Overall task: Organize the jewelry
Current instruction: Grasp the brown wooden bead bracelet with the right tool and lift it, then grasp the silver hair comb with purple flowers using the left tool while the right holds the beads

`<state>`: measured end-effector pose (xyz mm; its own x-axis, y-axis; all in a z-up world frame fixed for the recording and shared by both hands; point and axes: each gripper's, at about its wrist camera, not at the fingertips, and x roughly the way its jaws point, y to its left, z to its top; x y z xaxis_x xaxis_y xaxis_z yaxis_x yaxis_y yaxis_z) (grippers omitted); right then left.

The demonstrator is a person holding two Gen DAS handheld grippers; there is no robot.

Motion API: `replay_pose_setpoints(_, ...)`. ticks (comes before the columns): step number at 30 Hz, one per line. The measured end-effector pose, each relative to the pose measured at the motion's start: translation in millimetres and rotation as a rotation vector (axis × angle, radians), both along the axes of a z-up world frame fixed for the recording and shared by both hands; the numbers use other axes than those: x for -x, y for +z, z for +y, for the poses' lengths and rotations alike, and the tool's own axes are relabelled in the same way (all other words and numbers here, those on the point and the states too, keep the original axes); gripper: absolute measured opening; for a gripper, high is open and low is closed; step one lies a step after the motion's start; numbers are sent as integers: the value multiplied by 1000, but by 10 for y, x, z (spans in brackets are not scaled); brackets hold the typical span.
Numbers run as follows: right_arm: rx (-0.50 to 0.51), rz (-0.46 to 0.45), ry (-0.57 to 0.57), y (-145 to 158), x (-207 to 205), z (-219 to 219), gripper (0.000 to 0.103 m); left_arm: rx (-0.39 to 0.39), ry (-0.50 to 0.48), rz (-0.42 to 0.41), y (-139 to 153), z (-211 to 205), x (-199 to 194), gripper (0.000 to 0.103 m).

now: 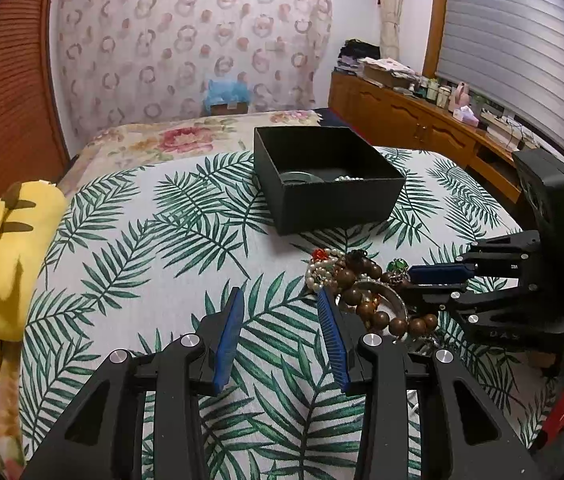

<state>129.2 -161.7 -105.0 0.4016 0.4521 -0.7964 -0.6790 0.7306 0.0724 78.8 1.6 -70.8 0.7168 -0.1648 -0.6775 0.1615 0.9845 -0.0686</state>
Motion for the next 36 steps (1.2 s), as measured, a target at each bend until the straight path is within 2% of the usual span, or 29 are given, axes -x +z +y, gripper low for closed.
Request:
replay_pose_setpoints(1, 0, 1, 5, 1, 4, 1, 17, 1, -1, 1, -6, -1, 9, 36)
replay_pose_setpoints(2, -1, 6, 11, 2, 9, 2, 15, 3, -1, 2, -8, -5, 11, 36)
replay_pose_setpoints(8, -1, -32, 6, 71, 75, -29, 15, 8, -7, 10, -44, -30, 33, 36)
replay_pose_setpoints(19, -144, -155, -9, 682, 181, -270, 15, 12, -20, 8, -48, -69, 51, 36)
replay_pose_setpoints(26, -165, -216, -49, 948, 219, -464, 15, 14, -50, 9, -26, -182, 101, 36)
replay_pose_setpoints(29, -157, -236, -65, 1008, 271, -537, 15, 12, -71, 10, -6, -259, 151, 36)
replay_pose_setpoints(31, -155, -238, -75, 1022, 301, -603, 15, 12, -83, 12, -3, -306, 184, 39)
replay_pose_setpoints(33, -151, -239, -88, 1026, 335, -672, 15, 12, -108, 19, -8, -366, 218, 45)
replay_pose_setpoints(36, -152, -233, -104, 991, 372, -776, 15, 5, -139, 28, -28, -453, 261, 46)
